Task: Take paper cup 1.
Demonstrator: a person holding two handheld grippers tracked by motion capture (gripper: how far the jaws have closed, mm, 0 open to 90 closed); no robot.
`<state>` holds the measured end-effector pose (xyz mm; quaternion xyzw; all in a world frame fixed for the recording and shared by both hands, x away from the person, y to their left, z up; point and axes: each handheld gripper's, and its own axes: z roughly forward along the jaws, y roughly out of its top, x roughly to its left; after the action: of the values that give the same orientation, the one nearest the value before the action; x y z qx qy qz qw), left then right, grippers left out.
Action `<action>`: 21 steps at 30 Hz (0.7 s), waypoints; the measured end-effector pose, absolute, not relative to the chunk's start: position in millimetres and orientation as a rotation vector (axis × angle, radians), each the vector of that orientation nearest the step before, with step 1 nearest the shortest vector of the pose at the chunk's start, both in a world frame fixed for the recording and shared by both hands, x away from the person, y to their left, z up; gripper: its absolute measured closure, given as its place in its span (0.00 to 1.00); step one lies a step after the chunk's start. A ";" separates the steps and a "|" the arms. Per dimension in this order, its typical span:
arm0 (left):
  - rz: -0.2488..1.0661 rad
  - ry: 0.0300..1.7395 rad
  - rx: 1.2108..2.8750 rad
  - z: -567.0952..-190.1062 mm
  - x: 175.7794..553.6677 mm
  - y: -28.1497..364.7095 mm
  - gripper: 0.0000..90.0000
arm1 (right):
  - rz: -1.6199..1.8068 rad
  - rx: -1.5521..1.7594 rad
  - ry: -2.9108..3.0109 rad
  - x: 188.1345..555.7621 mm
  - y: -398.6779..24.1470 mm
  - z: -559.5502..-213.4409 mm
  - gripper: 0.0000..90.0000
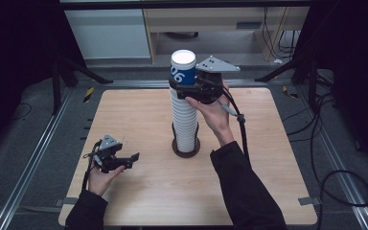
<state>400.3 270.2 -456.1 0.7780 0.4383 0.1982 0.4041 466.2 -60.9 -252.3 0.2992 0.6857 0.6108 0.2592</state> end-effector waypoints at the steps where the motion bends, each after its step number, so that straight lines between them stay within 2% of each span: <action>1: 0.502 1.108 1.963 -456.0 400.3 270.4 0.18 | 1.666 0.802 1.844 464.6 -62.7 -246.3 0.23; 21: 0.499 1.116 1.959 -456.0 400.3 270.9 0.18 | 1.731 0.740 1.765 457.8 -74.0 -204.1 0.24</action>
<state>400.3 270.9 -456.0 0.7758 0.4421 0.1977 0.4044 457.8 -74.0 -204.1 0.2756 0.6571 0.6446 0.2770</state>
